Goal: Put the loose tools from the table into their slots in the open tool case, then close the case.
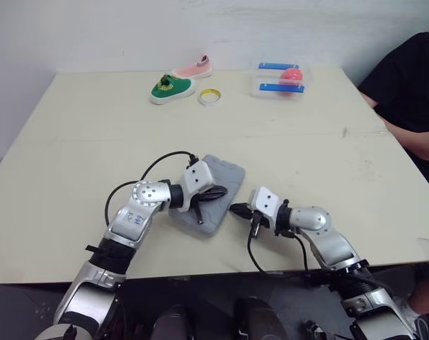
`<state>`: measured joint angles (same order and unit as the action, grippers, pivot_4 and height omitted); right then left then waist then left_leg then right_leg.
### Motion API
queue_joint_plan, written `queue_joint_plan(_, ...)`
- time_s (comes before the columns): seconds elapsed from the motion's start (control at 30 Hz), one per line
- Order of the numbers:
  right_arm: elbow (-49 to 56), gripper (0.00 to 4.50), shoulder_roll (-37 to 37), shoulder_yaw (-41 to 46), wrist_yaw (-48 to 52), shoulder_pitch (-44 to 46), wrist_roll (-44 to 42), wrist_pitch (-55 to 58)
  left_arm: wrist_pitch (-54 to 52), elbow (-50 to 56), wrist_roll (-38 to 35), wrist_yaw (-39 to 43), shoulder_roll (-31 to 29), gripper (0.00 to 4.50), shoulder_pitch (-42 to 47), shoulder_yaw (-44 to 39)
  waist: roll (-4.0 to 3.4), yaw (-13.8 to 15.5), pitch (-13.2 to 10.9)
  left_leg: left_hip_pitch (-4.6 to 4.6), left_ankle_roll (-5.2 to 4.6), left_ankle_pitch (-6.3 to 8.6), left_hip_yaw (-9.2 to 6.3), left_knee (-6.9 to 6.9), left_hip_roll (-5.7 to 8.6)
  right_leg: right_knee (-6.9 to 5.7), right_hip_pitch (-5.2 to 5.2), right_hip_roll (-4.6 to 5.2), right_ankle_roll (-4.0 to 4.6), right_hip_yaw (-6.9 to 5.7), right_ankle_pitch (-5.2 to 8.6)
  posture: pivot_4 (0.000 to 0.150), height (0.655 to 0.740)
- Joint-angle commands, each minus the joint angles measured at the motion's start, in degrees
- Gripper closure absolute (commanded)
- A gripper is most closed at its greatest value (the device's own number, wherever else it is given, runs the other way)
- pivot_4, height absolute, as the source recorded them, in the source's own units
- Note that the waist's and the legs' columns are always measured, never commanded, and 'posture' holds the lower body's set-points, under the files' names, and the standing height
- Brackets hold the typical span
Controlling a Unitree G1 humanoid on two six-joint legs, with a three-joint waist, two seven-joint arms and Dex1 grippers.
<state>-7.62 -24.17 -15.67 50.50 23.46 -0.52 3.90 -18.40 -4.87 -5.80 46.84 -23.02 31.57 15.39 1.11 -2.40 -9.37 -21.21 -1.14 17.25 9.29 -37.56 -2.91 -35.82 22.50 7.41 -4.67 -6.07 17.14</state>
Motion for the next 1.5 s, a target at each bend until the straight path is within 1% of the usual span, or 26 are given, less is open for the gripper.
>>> queue_joint_plan(0.03, 2.7, 4.50, -0.4, -0.2, 2.1, 1.1, -1.1, -1.5, -2.6, -4.7, 2.2, 0.6, -0.4, 4.44, -3.8, 2.9, 0.02, 0.1, 0.0, 0.04, -0.02, 0.00, -0.01, 0.14, 0.01, 0.04, -0.01, 0.00, 0.02, 0.05, 0.01, 0.150, 0.7400)
queue_joint_plan(0.13, 3.6, 4.50, -1.3, 0.2, 5.4, 0.8, -3.3, -1.8, -2.1, -4.7, 1.9, 0.6, -0.5, 4.44, -4.1, 2.1, 0.02, 0.3, 0.0, 0.05, 0.21, -0.15, -0.04, 0.32, 0.01, 0.07, 0.04, -0.02, 0.08, 0.06, 0.04, 0.150, 0.7400)
queue_joint_plan(0.17, 2.7, 4.50, -1.2, 0.5, 5.4, 1.1, -3.0, -2.1, -1.6, -4.8, 1.9, 0.7, -0.6, 4.44, -4.2, 1.8, 0.02, 0.3, 0.0, 0.04, 0.19, -0.16, -0.05, 0.34, 0.01, 0.06, 0.05, -0.02, 0.09, 0.05, 0.05, 0.150, 0.7400)
queue_joint_plan(0.3, -4.8, 4.50, 1.0, 1.4, -0.7, 3.7, 0.5, -5.0, 1.1, -5.4, 1.4, 0.7, -0.2, 4.44, -5.1, 0.5, 0.02, 0.2, 0.0, 0.09, 0.15, -0.18, -0.05, 0.34, 0.01, 0.02, 0.04, -0.01, 0.09, 0.04, 0.05, 0.150, 0.7400)
queue_joint_plan(0.4, -3.8, 4.50, 0.2, 1.1, 1.6, 3.0, -0.5, -5.9, 7.0, -4.4, -0.1, 1.1, 1.1, 4.44, -6.0, -1.3, -0.02, 0.2, 0.0, 0.11, 0.18, -0.20, -0.06, 0.42, 0.00, 0.02, 0.06, -0.01, 0.12, 0.05, 0.06, 0.150, 0.7400)
queue_joint_plan(0.47, -0.2, 4.50, -1.8, 3.4, 4.3, 0.9, -4.2, -6.0, 13.0, -2.5, -3.1, 0.8, 2.0, 4.44, -6.4, -5.5, -0.09, 0.4, 0.0, 0.06, 0.20, -0.20, -0.07, 0.46, 0.00, 0.04, 0.09, -0.01, 0.14, 0.05, 0.08, 0.150, 0.7400)
queue_joint_plan(0.5, 1.0, 4.50, -3.8, 4.7, 6.0, -0.3, -5.6, -7.3, 17.8, -1.2, -4.7, 1.7, 2.0, 4.44, -6.6, -7.9, -0.12, 0.6, -0.1, 0.00, 0.22, -0.21, -0.08, 0.46, 0.01, 0.06, 0.12, 0.00, 0.14, 0.04, 0.08, 0.150, 0.7400)
queue_joint_plan(0.57, 3.2, 4.50, -7.3, 8.4, 9.8, -2.8, -10.0, -9.1, 21.7, 2.0, -8.3, 1.8, 1.1, 4.44, -7.0, -13.0, -0.13, 0.8, -0.3, -0.15, 0.27, -0.32, -0.08, 0.45, 0.02, 0.12, 0.22, 0.00, 0.14, 0.03, 0.08, 0.150, 0.7400)
queue_joint_plan(0.6, 3.5, 4.50, -8.9, 10.3, 10.9, -3.7, -11.5, -10.6, 20.9, 3.7, -10.4, 1.7, 0.2, 4.44, -7.2, -15.5, -0.11, 0.9, -0.5, -0.26, 0.06, -0.44, -0.08, 0.43, 0.03, 0.15, 0.29, 0.02, 0.14, 0.01, 0.07, 0.150, 0.7400)
queue_joint_plan(0.67, 3.0, 4.50, -12.2, 12.8, 15.0, -5.0, -14.4, -13.7, 19.1, 6.1, -13.3, 1.5, -2.3, 4.44, -7.9, -19.6, -0.09, 0.9, -0.9, -0.36, 0.00, -0.45, -0.11, 0.38, 0.05, 0.22, 0.30, 0.03, 0.08, -0.04, 0.04, 0.150, 0.7400)
queue_joint_plan(0.7, 2.5, 4.50, -13.6, 14.1, 17.2, -5.3, -16.1, -14.5, 16.6, 7.3, -15.5, 1.9, -4.0, 4.44, -8.8, -21.4, -0.09, 0.8, -1.0, -0.37, -0.01, -0.44, -0.11, 0.38, 0.07, 0.24, 0.30, 0.05, 0.06, -0.04, 0.03, 0.150, 0.7400)
queue_joint_plan(0.73, 2.2, 4.50, -15.6, 16.4, 18.6, -5.5, -18.4, -12.2, 13.6, 8.8, -16.9, 2.0, -6.6, 4.21, -10.6, -23.9, -0.10, 0.7, -1.0, -0.36, -0.03, -0.43, -0.10, 0.41, 0.08, 0.26, 0.30, 0.05, 0.05, -0.04, 0.03, 0.150, 0.7400)
queue_joint_plan(0.8, 1.8, 3.84, -18.2, 19.8, 20.5, -5.5, -22.3, -8.8, 9.2, 10.9, -18.9, 3.8, -11.9, 3.63, -14.9, -27.4, -0.19, 0.3, -1.1, -0.34, -0.02, -0.40, -0.07, 0.50, 0.06, 0.32, 0.29, 0.02, 0.05, -0.03, 0.03, 0.150, 0.7400)
queue_joint_plan(0.83, 1.3, 3.57, -19.5, 20.7, 21.6, -5.6, -22.5, -9.5, 8.1, 11.5, -19.2, 4.3, -14.1, 3.27, -17.1, -28.9, -0.24, 0.3, -1.1, -0.31, 0.00, -0.38, -0.05, 0.53, 0.06, 0.32, 0.29, 0.01, 0.05, -0.03, 0.03, 0.150, 0.7400)
queue_joint_plan(0.9, -0.1, 2.54, -21.1, 21.9, 22.9, -5.6, -22.0, -12.0, 6.8, 11.8, -18.9, 4.0, -17.0, 2.27, -20.2, -31.1, -0.23, 0.6, -1.2, -0.32, 0.00, -0.37, -0.05, 0.55, 0.05, 0.37, 0.31, 0.00, 0.05, -0.08, 0.04, 0.150, 0.7400)
queue_joint_plan(0.97, -3.6, 1.61, -23.1, 25.0, 22.8, -4.2, -21.8, -14.2, 5.8, 11.1, -18.1, 3.2, -20.5, 1.43, -25.4, -36.7, 0.01, 0.7, -1.4, -0.32, -0.07, -0.32, -0.06, 0.51, 0.05, 0.38, 0.31, 0.00, 0.05, -0.10, 0.05, 0.150, 0.7400)
queue_joint_plan(1.07, -9.1, 0.08, -26.1, 27.0, 23.8, -1.8, -20.4, -17.8, 3.4, 11.8, -16.2, -0.5, -23.1, 0.03, -33.3, -43.7, -0.01, 0.7, -1.6, -0.38, 0.13, -0.08, -0.04, 0.49, 0.08, 0.38, 0.41, 0.09, 0.05, -0.01, 0.04, 0.150, 0.7400)
queue_joint_plan(1.17, -12.6, 0.03, -26.9, 27.5, 23.9, 0.3, -20.4, -19.0, 3.7, 15.4, -17.3, -2.1, -21.9, 0.01, -38.5, -48.0, -0.06, 0.7, -1.6, -0.43, 0.18, -0.06, -0.03, 0.54, 0.08, 0.42, 0.50, 0.13, 0.06, 0.03, 0.05, 0.150, 0.7400)
queue_joint_plan(1.23, -13.8, 0.03, -26.7, 27.6, 23.4, 1.3, -20.4, -19.3, 2.9, 17.4, -17.9, -3.2, -20.9, 0.01, -40.2, -49.1, -0.06, 0.9, -1.6, -0.46, 0.25, -0.07, -0.08, 0.56, 0.05, 0.44, 0.53, 0.13, 0.09, -0.01, 0.07, 0.150, 0.7400)
queue_joint_plan(1.3, -14.1, 0.03, -26.4, 27.6, 23.0, 1.9, -20.4, -19.2, 2.4, 18.6, -17.8, -4.0, -20.2, 0.01, -41.3, -49.6, -0.08, 1.0, -1.6, -0.65, 0.31, -0.10, -0.12, 0.55, 0.05, 0.42, 0.73, 0.15, 0.10, -0.03, 0.07, 0.150, 0.7400)
queue_joint_plan(1.37, -14.1, 0.03, -25.9, 27.5, 22.2, 2.5, -20.5, -18.7, 1.7, 19.9, -18.1, -4.9, -19.3, 0.01, -41.7, -49.4, -0.08, 0.9, -1.6, -1.06, 0.41, -0.22, -0.11, 0.49, 0.07, 0.33, 1.12, 0.15, 0.10, -0.03, 0.07, 0.150, 0.7400)
queue_joint_plan(1.5, -12.1, 0.03, -23.0, 27.4, 17.7, 3.0, -20.9, -16.6, 0.4, 21.7, -18.8, -6.0, -18.4, 0.01, -41.6, -49.4, -0.08, 0.8, -1.6, -1.08, 0.29, -0.29, -0.07, 0.48, 0.07, 0.31, 1.13, 0.10, 0.10, -0.06, 0.07, 0.150, 0.7400)
